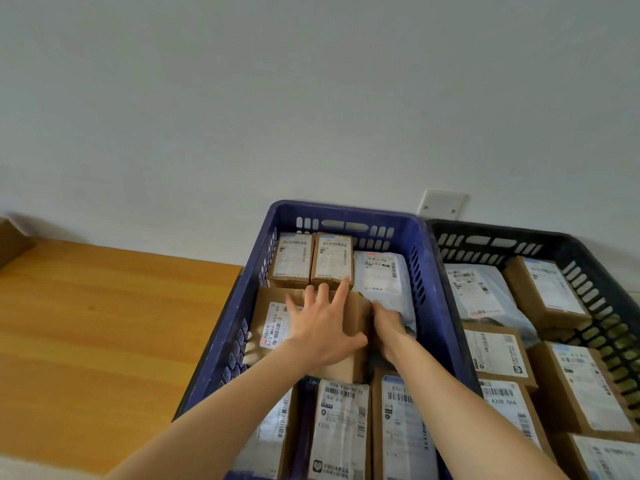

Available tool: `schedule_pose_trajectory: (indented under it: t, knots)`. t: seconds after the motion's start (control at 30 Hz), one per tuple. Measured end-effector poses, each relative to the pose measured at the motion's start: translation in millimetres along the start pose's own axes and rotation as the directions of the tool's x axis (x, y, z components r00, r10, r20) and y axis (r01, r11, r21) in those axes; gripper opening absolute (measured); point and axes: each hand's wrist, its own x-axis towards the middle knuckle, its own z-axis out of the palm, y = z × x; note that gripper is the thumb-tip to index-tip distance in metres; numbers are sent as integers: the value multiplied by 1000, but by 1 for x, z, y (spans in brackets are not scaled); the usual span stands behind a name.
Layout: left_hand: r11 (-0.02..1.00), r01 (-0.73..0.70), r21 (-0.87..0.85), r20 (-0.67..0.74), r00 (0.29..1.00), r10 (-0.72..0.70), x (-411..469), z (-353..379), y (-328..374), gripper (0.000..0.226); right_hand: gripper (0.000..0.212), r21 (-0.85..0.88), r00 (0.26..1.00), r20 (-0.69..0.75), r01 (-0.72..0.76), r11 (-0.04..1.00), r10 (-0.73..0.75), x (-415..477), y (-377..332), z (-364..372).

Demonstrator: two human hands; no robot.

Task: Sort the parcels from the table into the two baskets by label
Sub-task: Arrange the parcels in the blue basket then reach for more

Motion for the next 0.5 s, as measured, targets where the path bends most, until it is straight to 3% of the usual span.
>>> schedule_pose_trajectory:
  t: [0.17,0.3,0.5]
  knots:
    - [999,5,36,28,1000,-6,5,3,0,98,56,-14,998,-54,23,1000,-24,10,-11,2]
    - [1000,21,19,96,995,-23,13,4,-4,98,78,-3,993,-117,-28,1000,28,13,-10,6]
    - [998,22,62,140,990,-31,19,7,1,97,57,-109,999,-39,28,994,-32,16,-9,4]
